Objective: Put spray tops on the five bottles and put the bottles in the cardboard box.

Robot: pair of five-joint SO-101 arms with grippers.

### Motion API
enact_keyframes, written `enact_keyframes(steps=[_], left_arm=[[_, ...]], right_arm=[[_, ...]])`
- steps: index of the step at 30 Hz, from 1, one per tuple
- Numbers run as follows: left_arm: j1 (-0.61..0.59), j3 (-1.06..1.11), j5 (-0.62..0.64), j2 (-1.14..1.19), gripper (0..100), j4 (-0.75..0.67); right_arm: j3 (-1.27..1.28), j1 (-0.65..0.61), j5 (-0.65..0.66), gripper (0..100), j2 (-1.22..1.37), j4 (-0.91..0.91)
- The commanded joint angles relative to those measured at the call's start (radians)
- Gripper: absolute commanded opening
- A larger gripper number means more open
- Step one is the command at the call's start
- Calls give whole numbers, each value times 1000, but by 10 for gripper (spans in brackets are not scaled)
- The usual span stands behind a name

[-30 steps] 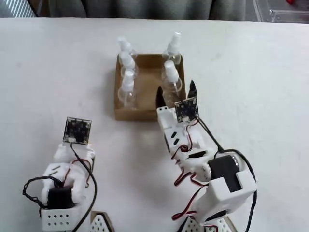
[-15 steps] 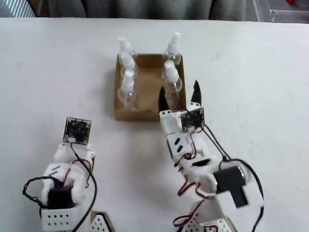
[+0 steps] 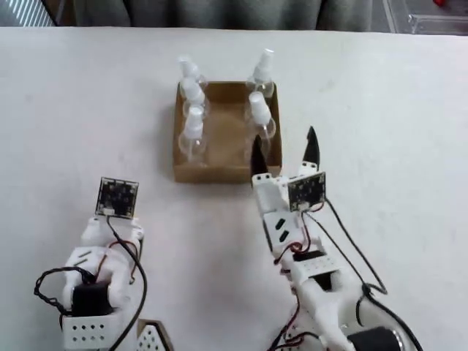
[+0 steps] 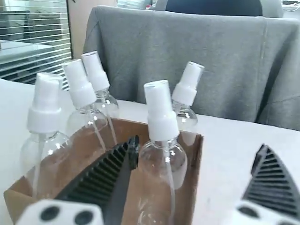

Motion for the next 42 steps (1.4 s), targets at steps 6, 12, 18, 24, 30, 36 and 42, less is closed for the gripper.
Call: enact_keyframes(steps=[6, 12, 18, 24, 30, 36, 42], left_arm=[[-7, -2, -6, -2, 20, -12], [-7, -2, -6, -2, 20, -12], [-7, -2, -6, -2, 20, -12], [-7, -2, -6, -2, 20, -12], [-7, -2, -6, -2, 20, -12], [-7, -2, -6, -2, 20, -12], [-7, -2, -6, -2, 20, -12]], right_arm=[[84, 114, 11, 329, -285, 189], [133, 154, 5, 328, -539, 437], [137, 188, 3, 328, -835, 806], [138, 213, 2, 328, -1121, 1109], [129, 211, 2, 327, -1268, 1362], [143, 213, 2, 327, -1248, 1392], [143, 205, 2, 325, -1248, 1520]])
